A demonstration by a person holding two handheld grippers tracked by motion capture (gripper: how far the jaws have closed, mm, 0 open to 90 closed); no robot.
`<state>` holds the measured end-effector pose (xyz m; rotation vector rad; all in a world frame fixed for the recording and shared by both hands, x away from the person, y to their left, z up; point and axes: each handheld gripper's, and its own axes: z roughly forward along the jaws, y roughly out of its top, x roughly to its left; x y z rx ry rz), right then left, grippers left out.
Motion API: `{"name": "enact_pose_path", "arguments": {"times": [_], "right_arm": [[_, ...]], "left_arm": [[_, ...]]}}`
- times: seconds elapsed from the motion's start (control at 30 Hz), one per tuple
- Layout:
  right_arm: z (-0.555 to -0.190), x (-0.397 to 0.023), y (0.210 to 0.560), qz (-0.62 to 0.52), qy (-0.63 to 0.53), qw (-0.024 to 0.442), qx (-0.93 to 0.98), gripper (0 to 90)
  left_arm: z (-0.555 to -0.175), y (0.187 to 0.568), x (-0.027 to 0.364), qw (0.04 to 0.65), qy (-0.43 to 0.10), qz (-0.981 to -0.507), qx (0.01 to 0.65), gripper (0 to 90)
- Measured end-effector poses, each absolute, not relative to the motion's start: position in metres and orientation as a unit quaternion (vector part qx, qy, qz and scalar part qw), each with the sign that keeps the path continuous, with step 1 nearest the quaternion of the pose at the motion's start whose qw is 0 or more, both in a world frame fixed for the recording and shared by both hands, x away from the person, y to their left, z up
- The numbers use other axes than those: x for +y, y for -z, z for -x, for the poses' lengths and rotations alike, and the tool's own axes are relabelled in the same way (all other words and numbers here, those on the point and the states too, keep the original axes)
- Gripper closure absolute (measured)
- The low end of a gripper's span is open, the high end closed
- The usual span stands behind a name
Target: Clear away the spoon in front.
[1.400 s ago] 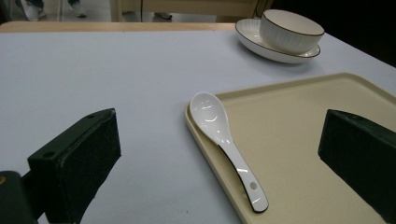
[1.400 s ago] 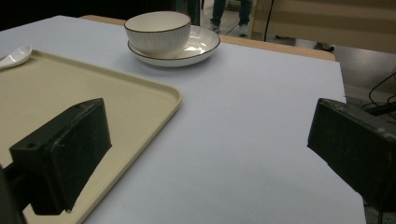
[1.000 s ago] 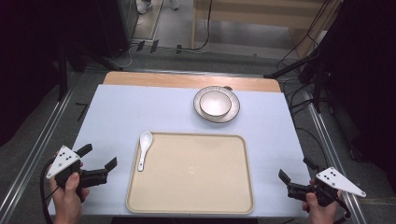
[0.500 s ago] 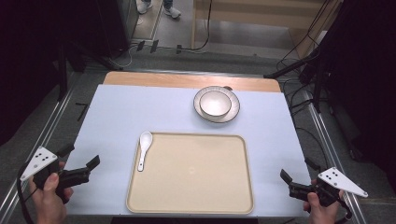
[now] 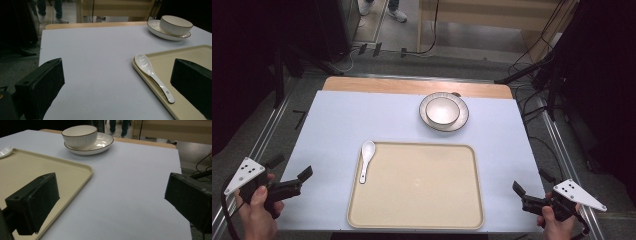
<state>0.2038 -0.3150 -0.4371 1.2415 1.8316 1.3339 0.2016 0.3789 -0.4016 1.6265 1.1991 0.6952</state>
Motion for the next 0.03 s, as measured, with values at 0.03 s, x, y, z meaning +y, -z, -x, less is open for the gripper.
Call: {"name": "enact_pose_path", "arguments": {"times": [0.03], "right_arm": [[-0.2052,-0.3144,0.4389,-0.463,-0.494,0.27,0.684,0.0]], "left_arm": [[-0.2016,0.4016,0.3789,0.481,-0.285,-0.667,0.492,0.0]]}}
